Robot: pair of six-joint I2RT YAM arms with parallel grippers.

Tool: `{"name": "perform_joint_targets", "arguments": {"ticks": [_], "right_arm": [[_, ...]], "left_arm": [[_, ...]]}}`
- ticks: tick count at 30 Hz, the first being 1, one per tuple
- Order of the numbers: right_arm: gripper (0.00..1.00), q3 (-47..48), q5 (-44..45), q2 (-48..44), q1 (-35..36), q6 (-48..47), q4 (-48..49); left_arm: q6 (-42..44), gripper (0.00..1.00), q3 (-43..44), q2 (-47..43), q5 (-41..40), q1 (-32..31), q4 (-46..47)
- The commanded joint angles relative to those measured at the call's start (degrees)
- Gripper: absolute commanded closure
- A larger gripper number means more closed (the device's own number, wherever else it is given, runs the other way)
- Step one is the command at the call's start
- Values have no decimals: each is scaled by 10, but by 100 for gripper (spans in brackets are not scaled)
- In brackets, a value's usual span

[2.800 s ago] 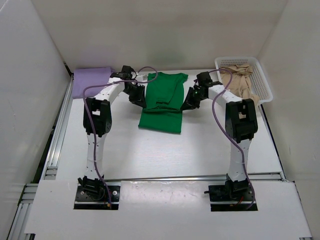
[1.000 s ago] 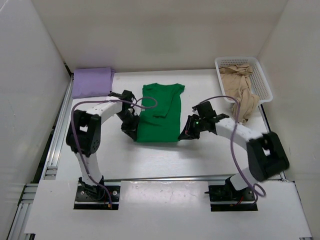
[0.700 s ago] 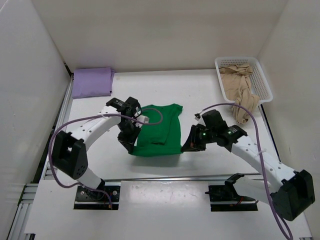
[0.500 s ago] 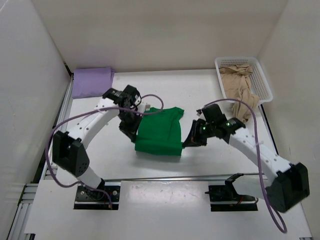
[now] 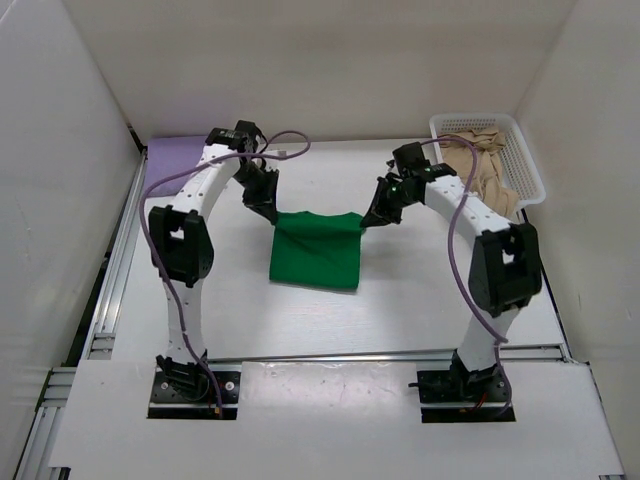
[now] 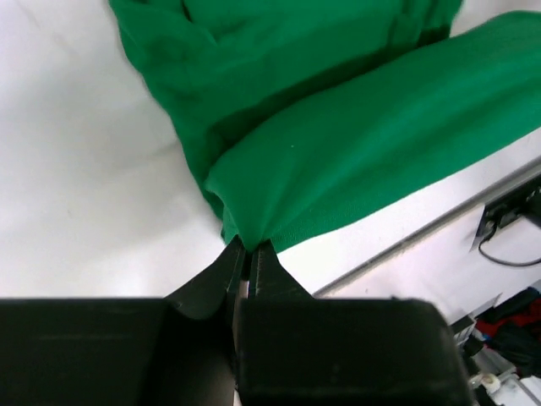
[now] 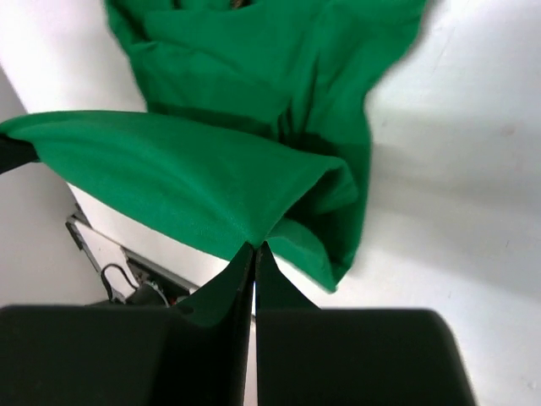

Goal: Fold and stack the t-shirts
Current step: Fold the long partially folded tshirt into a neat square

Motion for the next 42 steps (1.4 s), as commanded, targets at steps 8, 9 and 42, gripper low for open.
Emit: {"name": "perform_joint_targets", "arguments": {"ticks": [8,9,42], "right_arm": [[98,121,37,138,-39,8,-9],[92,121,37,139,-39,17,0],[100,163,155,244,-16,124,114]], "left_arm": [[5,69,83,90,-5,15,72],[5,64,83,97,-5,15,83],[5,21,64,125,-135,-51,276]]}}
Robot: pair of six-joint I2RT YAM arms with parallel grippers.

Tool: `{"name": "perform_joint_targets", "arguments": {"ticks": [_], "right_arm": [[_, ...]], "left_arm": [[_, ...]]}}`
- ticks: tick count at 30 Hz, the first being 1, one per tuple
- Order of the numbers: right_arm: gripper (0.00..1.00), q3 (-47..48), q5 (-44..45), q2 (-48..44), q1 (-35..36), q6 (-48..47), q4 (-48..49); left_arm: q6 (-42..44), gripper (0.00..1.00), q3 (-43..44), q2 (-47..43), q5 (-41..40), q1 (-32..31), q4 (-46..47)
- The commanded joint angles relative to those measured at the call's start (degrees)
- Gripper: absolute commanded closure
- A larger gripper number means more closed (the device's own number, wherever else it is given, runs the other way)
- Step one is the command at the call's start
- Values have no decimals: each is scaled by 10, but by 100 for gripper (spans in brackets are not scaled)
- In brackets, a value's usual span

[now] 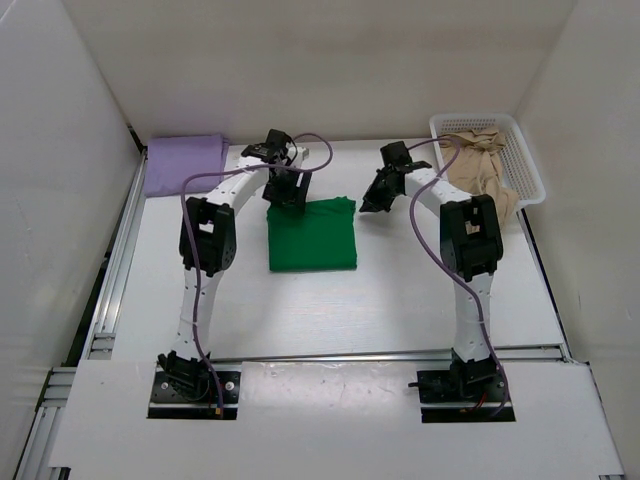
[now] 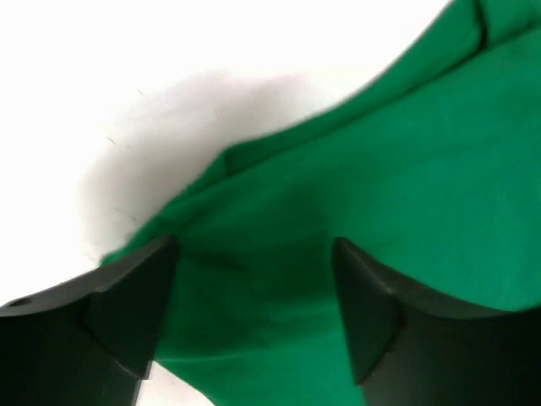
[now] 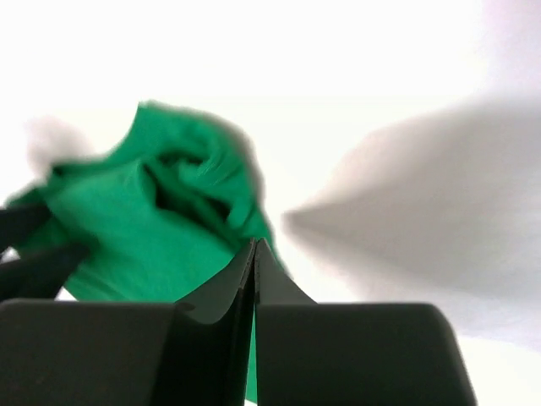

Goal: Fold and stack the t-shirts
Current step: Fold the long partially folded tshirt into a neat square

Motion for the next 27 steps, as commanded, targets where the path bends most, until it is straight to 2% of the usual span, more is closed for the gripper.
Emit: {"name": "perform_joint_targets", "arguments": {"ticks": [1,2,6,7,9,10,11,12,16,17,21,23,27], "right_arm": [[100,36,38,15,-6,19,5],[100,36,45,15,-6,19,5],[100,47,32,1,-6,6,0],[97,47,27,-13,-6,-2,0],[83,21,16,-34,-6,-27,0],[50,-53,-30,-79,-6,-52,5],[49,-54,-31,-91,-6,-59,5],[47,-95,-41,-102,-1,-65,5],[47,-163,-77,-129,12,-78,40],[47,-163,-89,-122,18,-73,46],[49,-173,-99,-108,32,-62,60],[50,-180,-99,-103,40,-56,60],[56,-197,-99,-103,50,-48,74]], "left_arm": [[4,14,41,-20,-6,-1,24],[4,0,46,-20,-6,-1,24],[4,0,52,-77,-25,9,30],[4,0,52,-108,-25,15,36],[4,0,26,-144,-33,28,37],[4,0,-81,-219,-15,50,43],[4,0,-82,-219,2,51,43],[4,0,-159,-248,15,58,43],[4,0,-295,-251,65,64,48],[4,0,-308,-243,98,69,54],[4,0,-331,-206,97,69,67],[4,0,-337,-184,120,87,67],[4,9,-337,-144,197,99,67]]}}
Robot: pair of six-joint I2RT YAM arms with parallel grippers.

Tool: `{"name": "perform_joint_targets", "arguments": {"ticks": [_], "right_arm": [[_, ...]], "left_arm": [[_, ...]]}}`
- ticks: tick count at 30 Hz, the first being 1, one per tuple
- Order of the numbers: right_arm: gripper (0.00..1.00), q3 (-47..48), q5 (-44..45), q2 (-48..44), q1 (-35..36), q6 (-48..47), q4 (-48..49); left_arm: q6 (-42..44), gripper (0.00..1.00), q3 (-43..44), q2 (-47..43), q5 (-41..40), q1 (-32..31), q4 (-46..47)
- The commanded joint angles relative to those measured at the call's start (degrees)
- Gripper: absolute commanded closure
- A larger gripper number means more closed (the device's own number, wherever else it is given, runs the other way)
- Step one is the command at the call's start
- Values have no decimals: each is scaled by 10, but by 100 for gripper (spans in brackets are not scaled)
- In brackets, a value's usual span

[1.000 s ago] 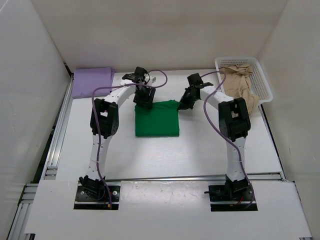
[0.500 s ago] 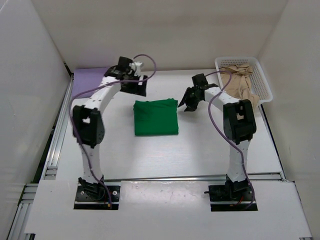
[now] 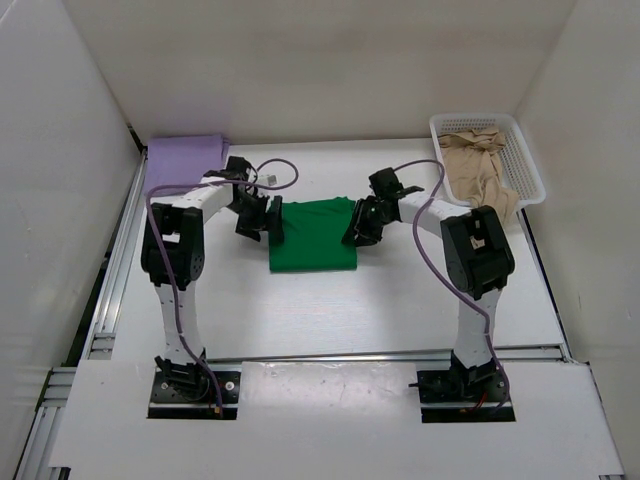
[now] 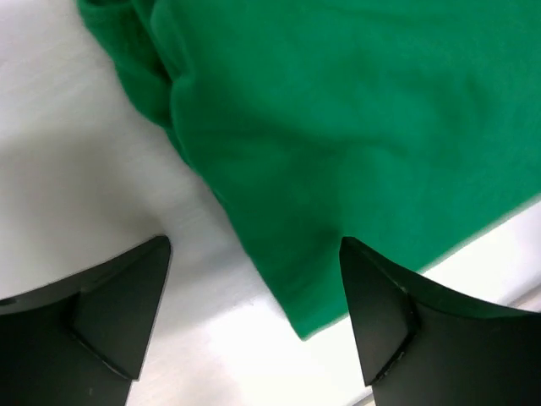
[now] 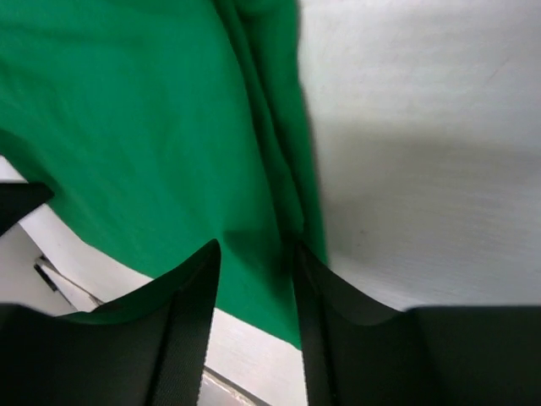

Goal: Fold and stack the t-shirts
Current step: Fold the long partially folded tshirt into a neat square, then put the neatly folded tshirt into the corner of the board with the left arm

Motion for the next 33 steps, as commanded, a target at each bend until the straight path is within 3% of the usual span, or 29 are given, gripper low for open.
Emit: {"name": "perform_joint_targets", "arguments": {"ticks": [1,6,7,10,11,14,19,23,24,26,27,29,30,33], "right_arm": [[58,-16,-14,4,8,12,20],[68,-40,-19,4,8,32,47],[68,-40,-19,4,8,37,47],[71,-45,-25,4,8,43,53],[71,-45,-25,4,8,43,53],[72,-51,-25,4,13,43,58],[72,-64,-31,-18,13,43,50],[68,-87,-21,-72,-10,32,-3],[68,-97,-12,-96,-20,19,-17],[67,-113,26,-121,-26,7,-42],[67,-113,37,-140,-26,-8,-63],[67,-113,57,-154,-31,-20,-82],[67,-113,57,-160,-31,-33,-98],[67,-93,74,-166,-31,-48,-126]], "left_arm": [[4,9,-13,47,93,10,1],[4,21,-26,100,178,-2,1],[4,31,-26,107,192,-2,1],[4,48,-13,134,210,-2,-4],[4,63,-7,140,217,-2,-11],[4,90,19,153,222,9,-29],[4,90,86,141,195,38,-84],[4,90,207,120,-11,27,-182],[4,90,218,111,-127,20,-182],[4,90,211,82,-254,-5,-123],[4,90,211,82,-367,-13,-103],[4,90,248,105,-459,-37,-90],[4,90,265,120,-543,-43,-84],[4,90,284,163,-660,-62,-18]]}}
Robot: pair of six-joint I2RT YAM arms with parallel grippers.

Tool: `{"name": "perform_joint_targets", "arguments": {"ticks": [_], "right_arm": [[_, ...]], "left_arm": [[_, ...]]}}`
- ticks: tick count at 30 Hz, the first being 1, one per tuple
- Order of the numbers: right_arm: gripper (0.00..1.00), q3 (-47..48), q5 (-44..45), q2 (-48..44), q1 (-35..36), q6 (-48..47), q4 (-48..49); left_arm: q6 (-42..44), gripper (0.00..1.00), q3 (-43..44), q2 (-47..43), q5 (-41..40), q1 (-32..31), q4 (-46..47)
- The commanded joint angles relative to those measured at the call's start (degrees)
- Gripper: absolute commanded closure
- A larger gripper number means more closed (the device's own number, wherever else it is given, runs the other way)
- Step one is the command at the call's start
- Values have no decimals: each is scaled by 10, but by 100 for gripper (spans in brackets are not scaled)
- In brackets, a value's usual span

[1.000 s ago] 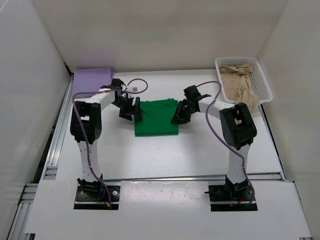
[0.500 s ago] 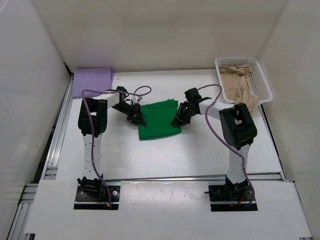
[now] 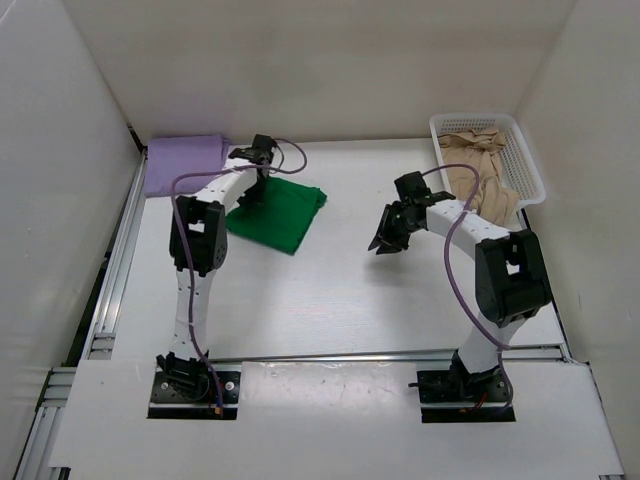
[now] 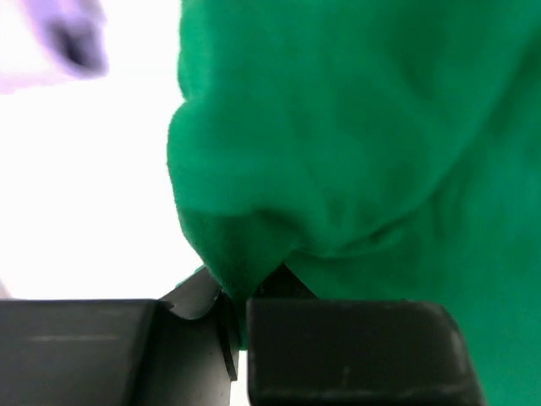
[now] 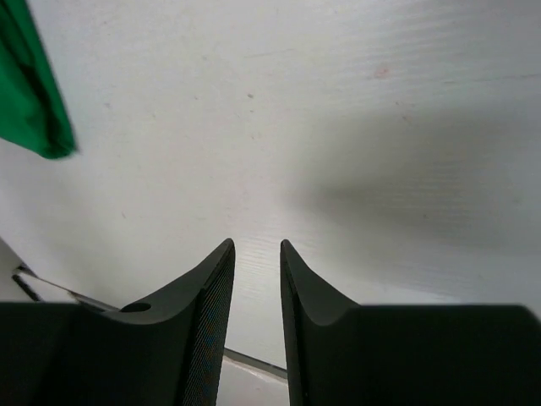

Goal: Fold and stack the t-shirts
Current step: Put the neatly folded tshirt into the corner of the board with the left arm

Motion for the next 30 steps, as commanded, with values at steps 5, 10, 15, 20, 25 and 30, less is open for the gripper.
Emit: {"name": "perform_joint_targets", "arguments": {"ticks": [5,10,15,20,25,30], "right_arm": [[67,39,40,-18,-3,-36,-67],[67,44,51,-29,-8,-47,-77],[67,39,63,-35,-8,-53,-85],[67,28,63,-41,-14,-58,-85],[67,28,63,-41,-14,-58,-90],[67,28,69,-46,-14,-63,-95]], "left_arm": [[5,90,100,64,-347,-15,119],[5,90,163,65,-359,3,133],[5,90,163,32,-354,43,149],[5,90,163,10,-339,71,155],[5,90,164,-2,-322,110,160],[5,90,164,-25,-297,130,165]]}}
